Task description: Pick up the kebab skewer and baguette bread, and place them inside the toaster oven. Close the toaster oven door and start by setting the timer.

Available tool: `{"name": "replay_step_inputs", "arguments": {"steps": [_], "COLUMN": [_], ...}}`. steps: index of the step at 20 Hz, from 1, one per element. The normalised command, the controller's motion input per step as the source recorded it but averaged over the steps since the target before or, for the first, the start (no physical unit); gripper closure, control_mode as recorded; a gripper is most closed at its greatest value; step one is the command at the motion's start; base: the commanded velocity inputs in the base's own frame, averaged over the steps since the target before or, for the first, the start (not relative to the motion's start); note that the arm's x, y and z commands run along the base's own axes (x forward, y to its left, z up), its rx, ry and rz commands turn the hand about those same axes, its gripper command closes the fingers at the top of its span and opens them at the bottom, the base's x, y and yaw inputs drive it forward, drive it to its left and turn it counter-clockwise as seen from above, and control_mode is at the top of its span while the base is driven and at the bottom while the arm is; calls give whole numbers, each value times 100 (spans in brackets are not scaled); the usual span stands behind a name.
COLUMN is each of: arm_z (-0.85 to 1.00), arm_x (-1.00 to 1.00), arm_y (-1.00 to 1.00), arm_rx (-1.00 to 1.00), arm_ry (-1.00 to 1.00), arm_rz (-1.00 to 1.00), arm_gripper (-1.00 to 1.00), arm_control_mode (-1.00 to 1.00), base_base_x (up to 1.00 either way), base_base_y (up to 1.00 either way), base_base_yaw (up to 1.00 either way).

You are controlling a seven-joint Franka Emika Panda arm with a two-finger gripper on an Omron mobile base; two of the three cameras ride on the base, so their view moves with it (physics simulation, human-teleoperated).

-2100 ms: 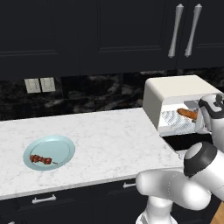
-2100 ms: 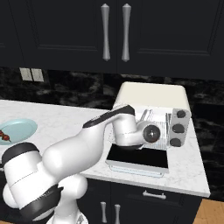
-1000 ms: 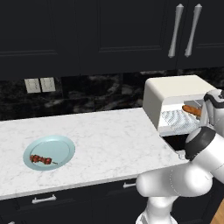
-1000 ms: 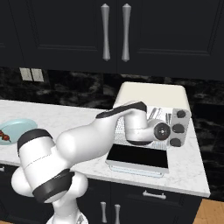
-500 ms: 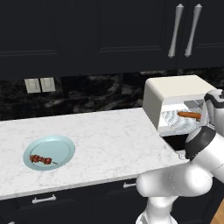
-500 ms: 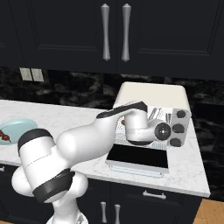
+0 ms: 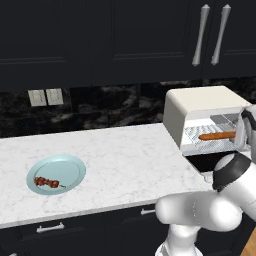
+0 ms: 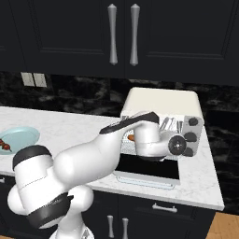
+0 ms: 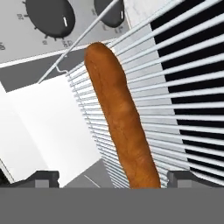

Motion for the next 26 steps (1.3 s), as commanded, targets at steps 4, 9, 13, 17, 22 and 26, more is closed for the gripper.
{"name": "replay_step_inputs", "arguments": {"steps": [4, 9, 13, 17, 22, 26], "arm_z": [82, 86, 46, 31, 11, 6], "arm_x": [-62, -55, -84, -79, -56, -59], "arm_y": [45, 99, 100, 100, 100, 100], "arm_rx": [-3, -27, -46, -46, -41, -42], "arm_ry": [0, 7, 9, 6, 0, 0], "arm_rz": [0, 20, 44, 42, 36, 38], "arm_gripper": [-100, -100, -100, -100, -100, -100], "arm_control_mode": [-100, -100, -100, -100, -100, -100], "base_base_x": [0, 0, 0, 0, 0, 0], "base_base_y": [0, 0, 0, 0, 0, 0], "base_base_yaw": [0, 0, 0, 0, 0, 0]}}
